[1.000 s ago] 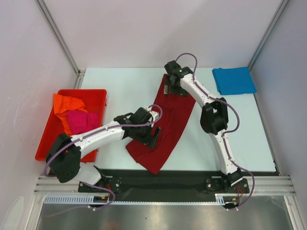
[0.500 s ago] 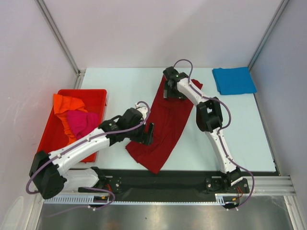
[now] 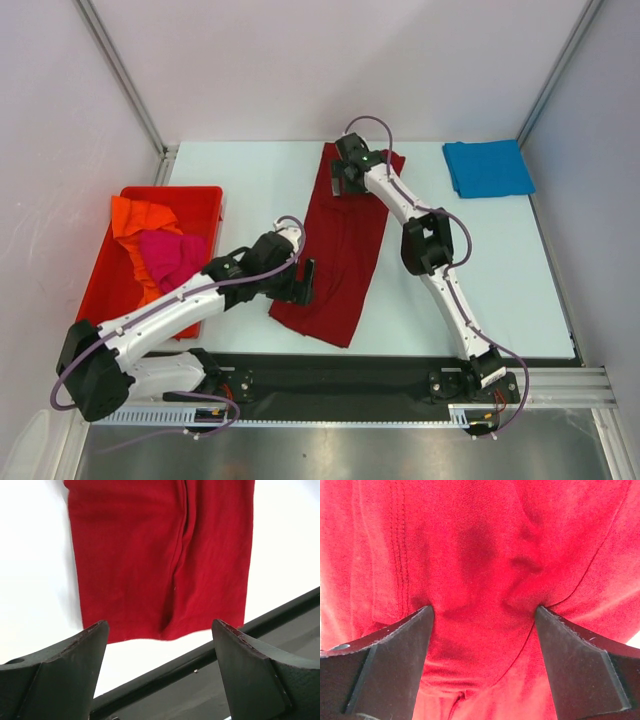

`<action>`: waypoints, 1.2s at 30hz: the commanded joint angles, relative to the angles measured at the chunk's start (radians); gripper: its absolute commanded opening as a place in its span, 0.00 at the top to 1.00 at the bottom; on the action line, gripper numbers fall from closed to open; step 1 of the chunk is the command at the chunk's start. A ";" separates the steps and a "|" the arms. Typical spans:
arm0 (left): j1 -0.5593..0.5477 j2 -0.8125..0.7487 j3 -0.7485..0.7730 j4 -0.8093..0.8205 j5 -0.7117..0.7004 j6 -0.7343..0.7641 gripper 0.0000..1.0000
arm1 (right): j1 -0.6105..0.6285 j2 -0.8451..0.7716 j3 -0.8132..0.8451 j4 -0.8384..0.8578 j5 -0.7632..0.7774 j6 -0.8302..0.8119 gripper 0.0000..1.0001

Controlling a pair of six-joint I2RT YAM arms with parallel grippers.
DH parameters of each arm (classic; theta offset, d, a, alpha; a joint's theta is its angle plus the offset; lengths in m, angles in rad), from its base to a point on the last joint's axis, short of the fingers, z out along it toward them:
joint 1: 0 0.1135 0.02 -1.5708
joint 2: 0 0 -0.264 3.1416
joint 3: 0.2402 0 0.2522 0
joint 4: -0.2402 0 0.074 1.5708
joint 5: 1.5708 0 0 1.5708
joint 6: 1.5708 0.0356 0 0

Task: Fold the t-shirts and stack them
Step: Fold the tshirt

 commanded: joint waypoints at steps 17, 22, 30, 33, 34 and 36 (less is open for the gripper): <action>0.250 -0.142 -0.051 0.035 0.122 -0.070 0.10 | 0.001 -0.384 -0.075 -0.026 -0.146 0.097 0.06; 0.383 -0.165 -0.139 0.072 0.314 -0.092 0.11 | 0.038 -0.673 -0.391 -0.174 -0.203 0.186 0.05; 0.494 -0.127 -0.238 0.127 0.415 -0.121 0.17 | 0.153 -1.241 -1.301 0.215 -0.507 0.462 0.28; 0.570 -0.064 -0.281 0.172 0.507 -0.121 0.24 | 0.204 -1.405 -1.611 0.413 -0.549 0.624 0.38; 0.587 -0.046 -0.286 0.181 0.532 -0.119 0.24 | 0.236 -1.434 -1.678 0.453 -0.549 0.652 0.38; 0.589 -0.009 -0.285 0.187 0.541 -0.121 0.25 | 0.273 -1.499 -1.803 0.515 -0.518 0.712 0.36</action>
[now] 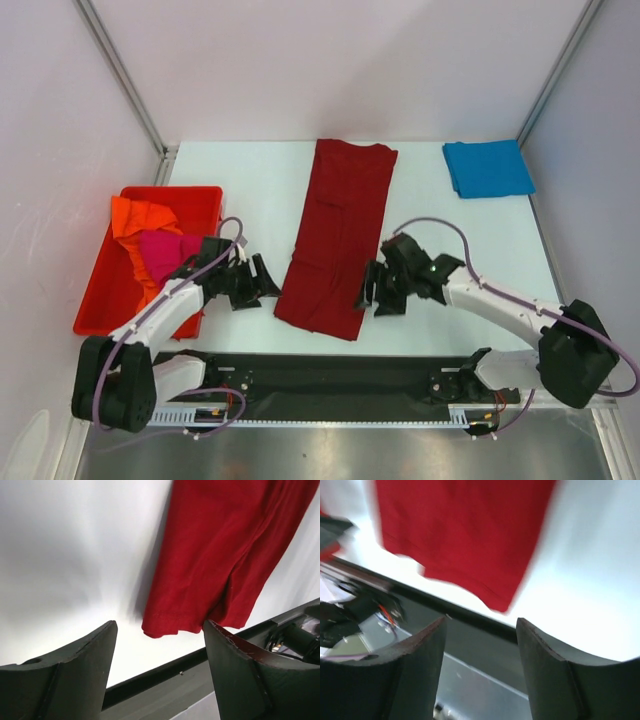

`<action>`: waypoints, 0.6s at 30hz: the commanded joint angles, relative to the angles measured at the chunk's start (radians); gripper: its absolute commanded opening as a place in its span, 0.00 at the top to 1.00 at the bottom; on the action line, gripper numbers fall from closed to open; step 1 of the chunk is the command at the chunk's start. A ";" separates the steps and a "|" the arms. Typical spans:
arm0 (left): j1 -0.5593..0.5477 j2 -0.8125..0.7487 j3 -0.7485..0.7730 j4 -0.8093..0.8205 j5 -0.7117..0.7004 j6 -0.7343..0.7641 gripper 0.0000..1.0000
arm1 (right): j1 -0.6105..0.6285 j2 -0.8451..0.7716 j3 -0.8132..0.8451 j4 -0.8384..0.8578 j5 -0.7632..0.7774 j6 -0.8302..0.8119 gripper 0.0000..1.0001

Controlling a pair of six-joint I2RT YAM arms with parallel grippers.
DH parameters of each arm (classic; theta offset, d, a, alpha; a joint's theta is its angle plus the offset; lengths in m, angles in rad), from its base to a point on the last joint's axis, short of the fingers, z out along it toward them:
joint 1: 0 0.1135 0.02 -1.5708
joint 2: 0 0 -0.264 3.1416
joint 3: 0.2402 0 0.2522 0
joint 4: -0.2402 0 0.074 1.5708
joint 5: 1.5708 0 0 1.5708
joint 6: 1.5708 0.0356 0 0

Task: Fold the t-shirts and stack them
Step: Fold the tshirt

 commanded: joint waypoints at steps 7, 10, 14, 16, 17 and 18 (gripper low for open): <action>0.017 0.097 -0.030 0.067 0.070 -0.030 0.34 | 0.147 -0.141 -0.310 0.315 0.037 0.299 0.32; 0.017 0.111 -0.021 0.054 0.060 -0.024 0.35 | 0.162 -0.140 -0.408 0.445 0.031 0.383 0.34; 0.017 0.094 -0.005 0.028 0.045 -0.024 0.36 | 0.181 -0.126 -0.465 0.502 0.057 0.460 0.38; 0.017 0.047 0.005 0.002 0.019 -0.024 0.36 | 0.188 -0.118 -0.463 0.478 0.087 0.468 0.38; 0.017 0.027 0.007 -0.016 0.011 -0.026 0.36 | 0.188 -0.114 -0.465 0.467 0.094 0.470 0.38; 0.017 0.012 0.009 -0.022 0.007 -0.029 0.36 | 0.190 -0.106 -0.465 0.470 0.098 0.470 0.38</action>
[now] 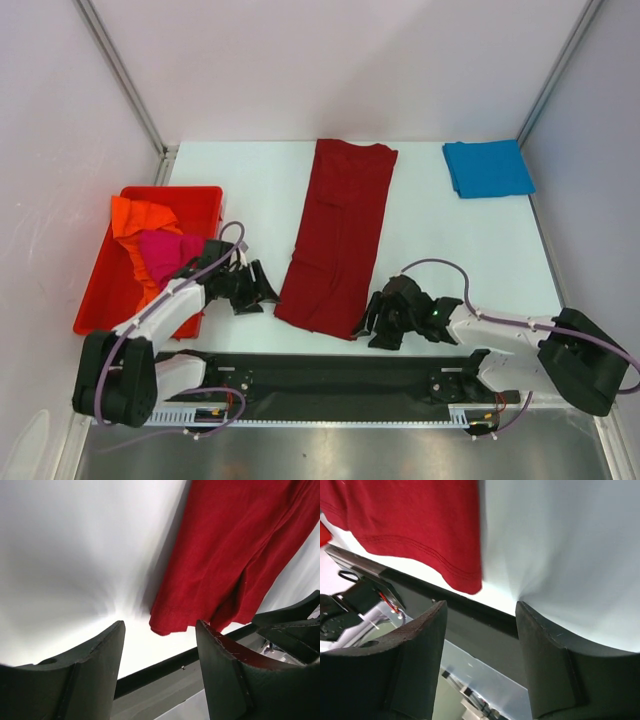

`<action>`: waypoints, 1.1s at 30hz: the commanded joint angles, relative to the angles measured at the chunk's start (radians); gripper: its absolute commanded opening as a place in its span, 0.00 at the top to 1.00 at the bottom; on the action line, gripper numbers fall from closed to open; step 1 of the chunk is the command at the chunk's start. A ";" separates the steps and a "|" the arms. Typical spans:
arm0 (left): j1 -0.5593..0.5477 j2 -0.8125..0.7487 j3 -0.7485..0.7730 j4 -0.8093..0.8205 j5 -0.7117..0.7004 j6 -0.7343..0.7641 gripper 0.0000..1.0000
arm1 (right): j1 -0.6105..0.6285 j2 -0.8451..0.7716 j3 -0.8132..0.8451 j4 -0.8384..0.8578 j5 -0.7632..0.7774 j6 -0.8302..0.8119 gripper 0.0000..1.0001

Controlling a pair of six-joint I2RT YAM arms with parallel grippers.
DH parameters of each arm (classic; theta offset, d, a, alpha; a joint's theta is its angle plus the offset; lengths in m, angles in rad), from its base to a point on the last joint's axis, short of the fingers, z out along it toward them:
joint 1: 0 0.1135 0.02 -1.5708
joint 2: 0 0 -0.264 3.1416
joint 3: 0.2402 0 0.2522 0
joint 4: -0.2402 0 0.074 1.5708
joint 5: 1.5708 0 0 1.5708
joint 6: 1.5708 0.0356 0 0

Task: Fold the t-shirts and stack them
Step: Fold the tshirt

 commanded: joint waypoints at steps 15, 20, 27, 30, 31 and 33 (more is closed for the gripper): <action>0.004 -0.185 0.077 -0.122 -0.075 0.004 0.34 | 0.022 0.187 0.061 0.059 0.069 0.062 0.60; 0.003 -0.171 0.085 -0.126 -0.080 -0.005 0.31 | 0.004 0.175 0.061 -0.013 0.072 0.026 0.87; -0.085 -0.148 0.042 -0.083 -0.052 -0.084 0.27 | -0.100 0.023 0.054 -0.231 0.092 -0.142 1.00; -0.157 -0.142 0.025 -0.061 -0.069 -0.117 0.27 | -0.139 -0.036 0.040 -0.294 0.055 -0.232 1.00; -0.171 -0.139 0.007 -0.035 -0.066 -0.140 0.26 | -0.162 -0.047 0.034 -0.321 0.047 -0.250 1.00; -0.203 -0.131 -0.031 0.003 -0.026 -0.181 0.27 | -0.182 -0.069 0.006 -0.315 0.012 -0.289 1.00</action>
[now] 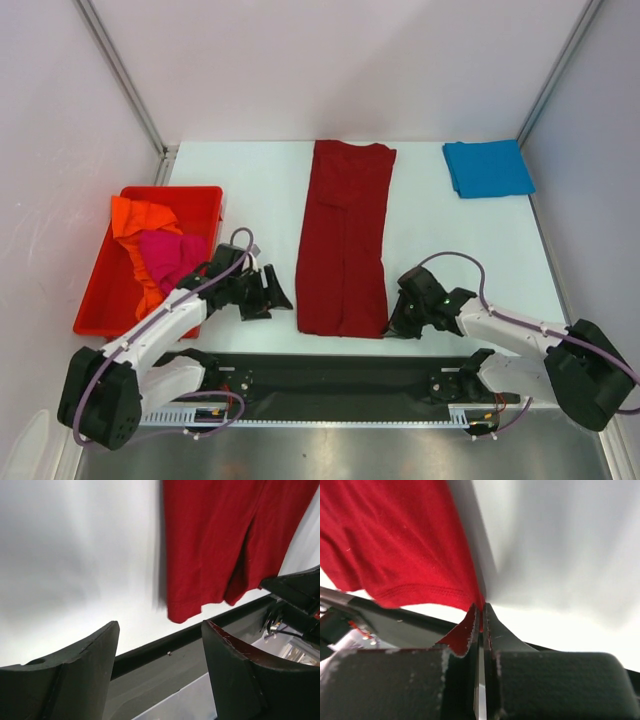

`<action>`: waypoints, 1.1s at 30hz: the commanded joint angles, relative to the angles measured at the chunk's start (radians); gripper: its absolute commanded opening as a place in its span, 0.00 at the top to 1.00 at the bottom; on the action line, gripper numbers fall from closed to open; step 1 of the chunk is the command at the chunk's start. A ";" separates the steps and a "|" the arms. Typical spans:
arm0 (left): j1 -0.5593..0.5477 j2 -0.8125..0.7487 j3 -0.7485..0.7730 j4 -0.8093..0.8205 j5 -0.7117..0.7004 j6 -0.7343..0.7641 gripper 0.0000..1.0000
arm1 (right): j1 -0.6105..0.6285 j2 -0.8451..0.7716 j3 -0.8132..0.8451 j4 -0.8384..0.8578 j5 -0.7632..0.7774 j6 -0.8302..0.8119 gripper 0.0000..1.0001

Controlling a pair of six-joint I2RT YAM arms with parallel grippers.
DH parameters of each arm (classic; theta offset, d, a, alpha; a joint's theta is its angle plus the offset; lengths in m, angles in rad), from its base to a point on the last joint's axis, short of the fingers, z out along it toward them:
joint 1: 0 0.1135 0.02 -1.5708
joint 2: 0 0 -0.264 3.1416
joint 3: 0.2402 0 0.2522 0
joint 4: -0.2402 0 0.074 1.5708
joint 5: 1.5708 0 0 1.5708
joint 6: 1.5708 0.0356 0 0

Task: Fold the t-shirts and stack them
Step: Fold the tshirt

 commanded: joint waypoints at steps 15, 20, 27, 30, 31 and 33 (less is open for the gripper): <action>-0.162 0.065 -0.153 0.318 0.098 -0.297 0.47 | -0.038 -0.061 -0.080 -0.036 -0.057 -0.079 1.00; -0.182 0.133 -0.156 0.372 0.121 -0.322 0.46 | -0.040 -0.061 -0.066 -0.056 -0.052 -0.095 1.00; -0.204 0.182 -0.168 0.418 0.130 -0.346 0.46 | -0.041 -0.075 -0.070 -0.069 -0.046 -0.094 1.00; -0.207 0.195 -0.168 0.434 0.132 -0.351 0.48 | -0.043 -0.075 -0.068 -0.069 -0.046 -0.092 1.00; -0.208 0.199 -0.167 0.434 0.132 -0.349 0.48 | -0.043 -0.075 -0.068 -0.067 -0.046 -0.092 1.00; -0.210 0.209 -0.168 0.444 0.133 -0.349 0.50 | -0.043 -0.076 -0.063 -0.073 -0.047 -0.092 1.00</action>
